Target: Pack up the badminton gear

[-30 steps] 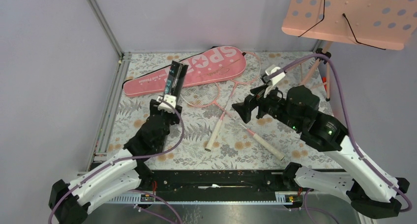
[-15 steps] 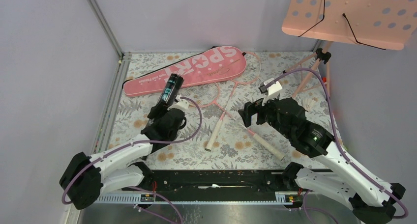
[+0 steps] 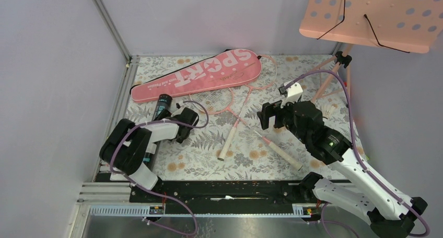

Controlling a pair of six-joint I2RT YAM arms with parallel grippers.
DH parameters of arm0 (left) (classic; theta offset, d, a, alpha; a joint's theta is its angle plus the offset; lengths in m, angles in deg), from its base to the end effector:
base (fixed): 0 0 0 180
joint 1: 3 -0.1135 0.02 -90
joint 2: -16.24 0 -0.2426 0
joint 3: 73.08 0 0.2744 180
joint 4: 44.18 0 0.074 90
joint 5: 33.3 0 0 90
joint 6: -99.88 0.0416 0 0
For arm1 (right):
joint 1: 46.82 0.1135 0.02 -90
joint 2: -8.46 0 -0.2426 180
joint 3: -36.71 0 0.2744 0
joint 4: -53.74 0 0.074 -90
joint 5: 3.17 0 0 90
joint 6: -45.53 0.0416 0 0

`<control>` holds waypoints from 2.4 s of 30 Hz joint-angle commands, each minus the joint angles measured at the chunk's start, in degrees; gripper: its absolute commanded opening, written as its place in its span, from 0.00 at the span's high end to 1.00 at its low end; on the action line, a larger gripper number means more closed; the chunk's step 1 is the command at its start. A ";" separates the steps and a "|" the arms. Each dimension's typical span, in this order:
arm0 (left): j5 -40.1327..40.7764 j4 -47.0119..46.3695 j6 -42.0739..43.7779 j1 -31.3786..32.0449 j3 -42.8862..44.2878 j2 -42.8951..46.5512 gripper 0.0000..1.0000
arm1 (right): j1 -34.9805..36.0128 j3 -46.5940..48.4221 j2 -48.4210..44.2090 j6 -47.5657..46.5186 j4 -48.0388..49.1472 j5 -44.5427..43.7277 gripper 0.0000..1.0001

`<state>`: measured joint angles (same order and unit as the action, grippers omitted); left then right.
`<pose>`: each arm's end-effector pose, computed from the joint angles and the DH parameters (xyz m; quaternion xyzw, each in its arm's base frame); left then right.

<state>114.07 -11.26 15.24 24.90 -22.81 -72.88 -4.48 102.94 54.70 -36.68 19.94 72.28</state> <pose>0.2463 -0.0908 0.0924 0.1750 0.8517 0.4376 0.2289 0.1704 0.1412 0.3552 -0.1572 0.7686 0.1690 0.5966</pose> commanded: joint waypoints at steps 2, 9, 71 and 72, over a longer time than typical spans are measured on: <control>4.00 4.88 -4.16 -2.06 4.83 -3.48 0.58 | -1.44 -0.39 -0.23 1.13 2.46 -2.15 0.00; 2.49 7.89 -5.97 -2.20 7.07 2.69 0.14 | -2.10 -0.53 -0.32 1.44 2.41 -1.89 0.00; -45.05 -13.64 51.43 -15.51 43.85 -29.78 1.00 | -11.41 -1.86 13.23 6.82 7.06 2.02 0.00; -45.24 -13.88 49.30 -15.27 44.29 -28.24 1.00 | -11.41 -2.29 12.76 7.08 6.99 2.32 0.00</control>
<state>68.30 -21.18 70.74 8.22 21.72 -106.47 -15.43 99.95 69.21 -30.89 24.33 74.32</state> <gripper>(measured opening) 0.043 0.994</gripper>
